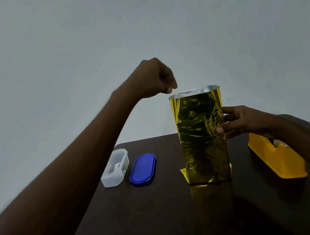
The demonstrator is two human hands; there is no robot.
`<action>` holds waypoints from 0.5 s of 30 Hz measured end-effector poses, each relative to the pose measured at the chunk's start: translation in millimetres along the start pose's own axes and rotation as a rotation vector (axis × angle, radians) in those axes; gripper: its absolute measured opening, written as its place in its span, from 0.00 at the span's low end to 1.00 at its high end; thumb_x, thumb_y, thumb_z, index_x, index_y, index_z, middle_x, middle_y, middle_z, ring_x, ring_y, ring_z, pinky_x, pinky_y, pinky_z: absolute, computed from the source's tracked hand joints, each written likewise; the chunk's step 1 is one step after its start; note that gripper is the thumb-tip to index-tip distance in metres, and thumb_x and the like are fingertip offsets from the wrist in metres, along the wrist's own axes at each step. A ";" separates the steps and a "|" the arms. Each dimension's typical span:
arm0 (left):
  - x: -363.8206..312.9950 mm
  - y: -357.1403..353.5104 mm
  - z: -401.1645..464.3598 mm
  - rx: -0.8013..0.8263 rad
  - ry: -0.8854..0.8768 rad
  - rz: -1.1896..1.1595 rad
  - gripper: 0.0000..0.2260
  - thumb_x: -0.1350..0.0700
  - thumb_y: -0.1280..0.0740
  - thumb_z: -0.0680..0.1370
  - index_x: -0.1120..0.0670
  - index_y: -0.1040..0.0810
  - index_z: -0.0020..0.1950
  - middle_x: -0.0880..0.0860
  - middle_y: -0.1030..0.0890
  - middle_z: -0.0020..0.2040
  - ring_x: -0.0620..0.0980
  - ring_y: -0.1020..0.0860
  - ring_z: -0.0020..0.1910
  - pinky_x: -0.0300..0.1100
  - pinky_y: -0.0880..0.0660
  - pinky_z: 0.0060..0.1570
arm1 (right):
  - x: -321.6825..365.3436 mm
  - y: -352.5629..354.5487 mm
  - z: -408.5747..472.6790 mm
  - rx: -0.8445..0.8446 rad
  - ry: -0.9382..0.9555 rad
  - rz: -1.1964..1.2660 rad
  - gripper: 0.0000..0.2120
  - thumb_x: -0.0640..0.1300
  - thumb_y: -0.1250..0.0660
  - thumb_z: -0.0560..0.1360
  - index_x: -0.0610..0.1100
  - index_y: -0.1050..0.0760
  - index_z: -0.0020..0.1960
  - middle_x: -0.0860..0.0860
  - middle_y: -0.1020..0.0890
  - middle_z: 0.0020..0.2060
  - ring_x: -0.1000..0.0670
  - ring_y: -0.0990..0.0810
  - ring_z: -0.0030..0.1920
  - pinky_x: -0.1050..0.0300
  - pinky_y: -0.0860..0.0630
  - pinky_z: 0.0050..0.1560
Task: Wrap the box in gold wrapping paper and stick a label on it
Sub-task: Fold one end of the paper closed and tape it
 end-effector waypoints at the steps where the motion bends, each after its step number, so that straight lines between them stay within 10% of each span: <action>1: 12.4 -1.3 -3.9 -0.024 0.043 -0.012 0.07 0.62 0.26 0.72 0.53 0.15 0.47 0.46 0.16 0.39 0.38 0.19 0.38 0.27 0.25 0.44 | -0.2 -0.3 0.4 -0.004 -0.002 0.004 0.49 0.52 0.19 0.58 0.47 0.35 0.75 0.48 0.16 0.56 0.47 0.17 0.56 0.46 0.19 0.55; 9: 57.2 -83.8 -36.1 0.016 0.219 -0.518 0.05 0.60 0.28 0.75 0.61 0.16 0.47 0.58 0.16 0.40 0.45 0.18 0.38 0.36 0.21 0.39 | -2.0 -0.9 -0.4 -0.024 -0.008 -0.012 0.47 0.52 0.18 0.60 0.48 0.35 0.75 0.48 0.17 0.57 0.48 0.17 0.56 0.47 0.18 0.54; 15: 52.6 -93.5 -18.4 -0.059 0.142 -0.463 0.03 0.57 0.26 0.73 0.55 0.14 0.45 0.54 0.15 0.39 0.42 0.21 0.37 0.38 0.24 0.41 | 0.4 -2.8 -3.2 -0.009 -0.008 -0.004 0.39 0.47 0.20 0.64 0.49 0.31 0.72 0.48 0.16 0.56 0.48 0.17 0.56 0.47 0.19 0.55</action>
Point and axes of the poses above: each hand's wrist, its own z-axis towards the middle knuckle, its own y-axis out of the back of the hand, x = y × z, the point moved 8 cm from there along z, towards the middle knuckle
